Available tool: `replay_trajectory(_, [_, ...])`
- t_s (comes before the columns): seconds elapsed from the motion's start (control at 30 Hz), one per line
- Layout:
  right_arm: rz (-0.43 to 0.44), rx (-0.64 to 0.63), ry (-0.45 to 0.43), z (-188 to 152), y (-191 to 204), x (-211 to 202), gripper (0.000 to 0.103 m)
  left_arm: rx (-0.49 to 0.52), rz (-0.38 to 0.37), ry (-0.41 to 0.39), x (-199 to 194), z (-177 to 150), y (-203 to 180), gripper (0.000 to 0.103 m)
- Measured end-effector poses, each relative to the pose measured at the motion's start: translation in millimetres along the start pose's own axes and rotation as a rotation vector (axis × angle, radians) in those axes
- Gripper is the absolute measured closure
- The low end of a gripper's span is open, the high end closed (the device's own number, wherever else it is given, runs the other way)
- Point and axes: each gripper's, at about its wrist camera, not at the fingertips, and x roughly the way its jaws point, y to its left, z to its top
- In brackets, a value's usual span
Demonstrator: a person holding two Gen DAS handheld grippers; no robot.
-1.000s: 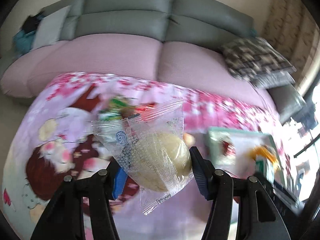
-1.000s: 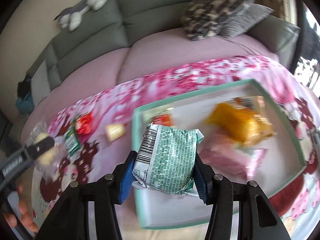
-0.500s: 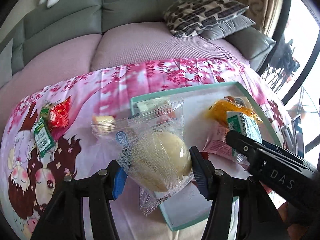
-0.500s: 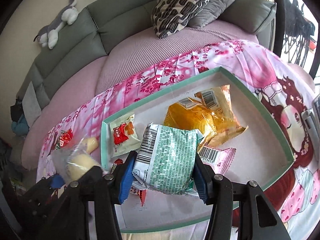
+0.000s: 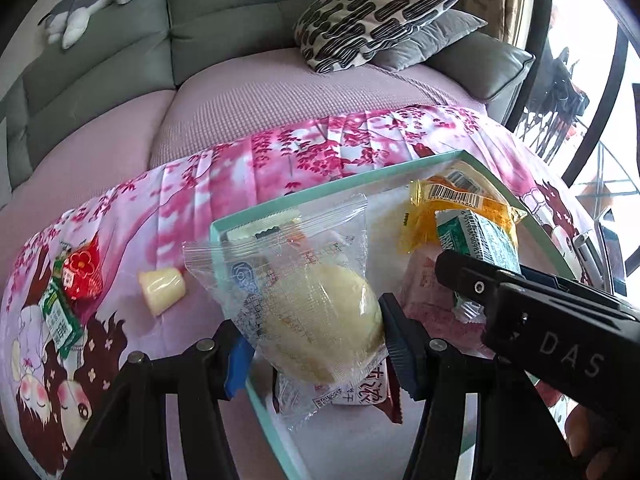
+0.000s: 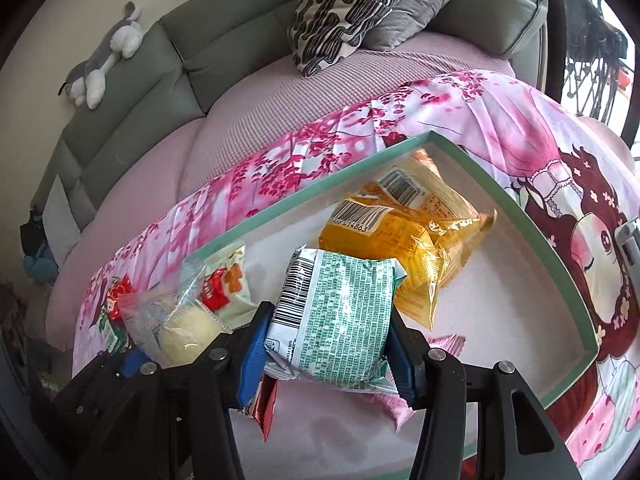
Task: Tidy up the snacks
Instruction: 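Carry the bun and green packet into the teal tray and open both grippers, then move both grippers back toward the remaining snacks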
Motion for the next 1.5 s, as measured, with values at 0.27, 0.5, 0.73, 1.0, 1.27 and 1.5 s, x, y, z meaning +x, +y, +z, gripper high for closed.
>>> replay_trajectory(0.27, [0.0, 0.031, 0.005, 5.5, -9.4, 2.1, 0.047, 0.004, 0.01, -0.007, 3.7, 5.3, -2.1, 0.042])
replay_trajectory(0.5, [-0.01, 0.023, 0.002, 5.9, -8.7, -1.5, 0.046, 0.015, 0.015, 0.014, 1.7, 2.1, -6.7, 0.032])
replay_trajectory(0.73, [-0.013, 0.023, -0.004, 7.5, -9.8, -5.6, 0.044, 0.018, 0.032, -0.01, -10.7, 2.7, -5.4, 0.021])
replay_trajectory(1.0, [0.001, 0.009, -0.04, 10.4, -4.6, -19.0, 0.036, -0.044, 0.048, -0.039, -26.6, 6.4, 11.1, 0.015])
replay_trajectory(1.27, [0.007, -0.011, -0.048, 11.8, -0.2, -22.4, 0.036, -0.119, 0.069, -0.004, -31.2, 4.2, 31.1, 0.015])
replay_trajectory(1.5, [0.008, -0.008, -0.045, 11.9, -1.5, -21.5, 0.036, -0.251, 0.113, 0.016, -37.3, -0.3, 67.0, 0.015])
